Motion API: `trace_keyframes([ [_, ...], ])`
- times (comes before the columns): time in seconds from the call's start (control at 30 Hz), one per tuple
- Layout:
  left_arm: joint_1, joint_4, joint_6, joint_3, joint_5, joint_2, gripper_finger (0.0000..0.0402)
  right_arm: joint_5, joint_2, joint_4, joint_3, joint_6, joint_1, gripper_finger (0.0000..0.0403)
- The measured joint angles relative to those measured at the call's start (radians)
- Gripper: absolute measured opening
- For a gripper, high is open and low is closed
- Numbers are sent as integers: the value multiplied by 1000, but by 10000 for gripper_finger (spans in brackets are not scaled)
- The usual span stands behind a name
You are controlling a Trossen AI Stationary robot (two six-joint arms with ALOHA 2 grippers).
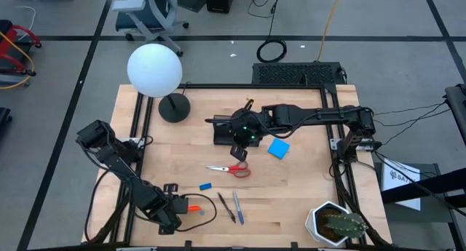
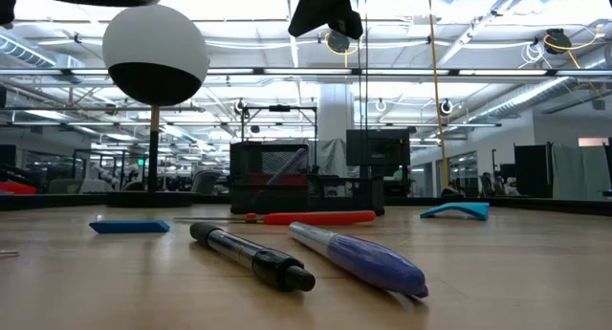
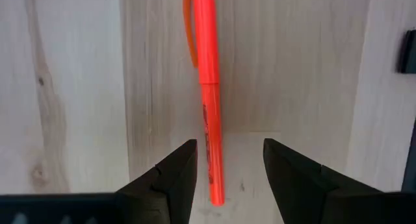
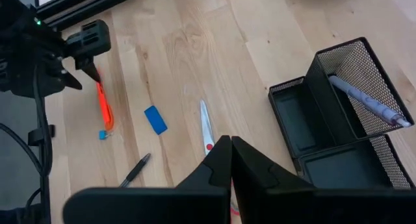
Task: Pick and place office supplies into organizer
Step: Put the orange pen into the black desk organizer
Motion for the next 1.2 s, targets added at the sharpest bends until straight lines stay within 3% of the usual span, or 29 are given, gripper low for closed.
trace_keyframes([
  [0.27,5,42,39,-45,-28,0,182,1,0,0,0,0,0,0],
  [0.5,22,189,32,-143,-9,-8,182,2,0,1,0,1,0,0],
  [0.83,26,197,17,-158,-4,-7,176,2,0,47,0,7,0,0],
  [0.93,27,192,1,-159,-7,-6,148,2,0,48,0,8,0,0],
  [1.2,28,181,14,-160,-11,-6,24,3,0,49,0,8,0,0],
])
